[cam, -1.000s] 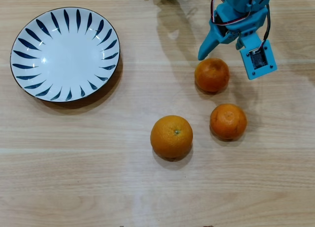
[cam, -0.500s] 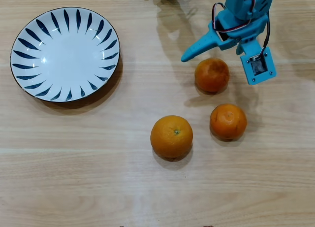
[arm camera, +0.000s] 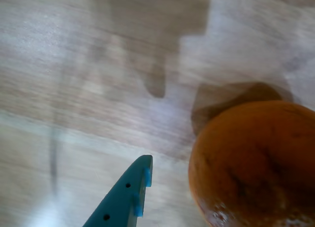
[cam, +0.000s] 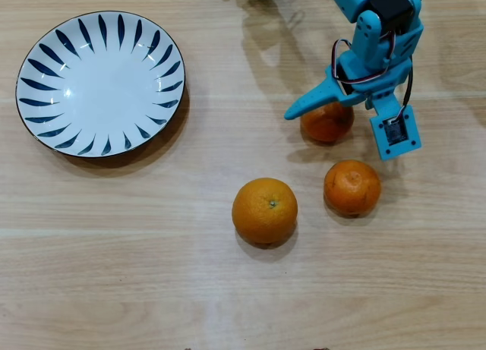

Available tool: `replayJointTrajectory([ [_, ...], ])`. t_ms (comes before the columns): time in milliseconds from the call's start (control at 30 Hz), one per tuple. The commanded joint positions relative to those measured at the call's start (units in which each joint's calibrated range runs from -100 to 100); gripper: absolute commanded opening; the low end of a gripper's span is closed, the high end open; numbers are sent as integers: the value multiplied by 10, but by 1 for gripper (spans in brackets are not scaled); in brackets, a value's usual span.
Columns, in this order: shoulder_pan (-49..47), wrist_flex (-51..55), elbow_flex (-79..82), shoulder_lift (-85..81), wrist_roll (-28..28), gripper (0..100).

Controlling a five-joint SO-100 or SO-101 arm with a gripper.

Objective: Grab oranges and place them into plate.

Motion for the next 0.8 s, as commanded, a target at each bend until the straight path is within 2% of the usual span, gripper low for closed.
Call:
replayJointTrajectory([
  [0, -5, -8, -18, 2, -4, 62],
  [100, -6, -10, -2, 1, -5, 62],
  [433, -2, -148, 152, -57, -5, 62],
  [767, 0, -153, 170, -74, -5, 62],
])
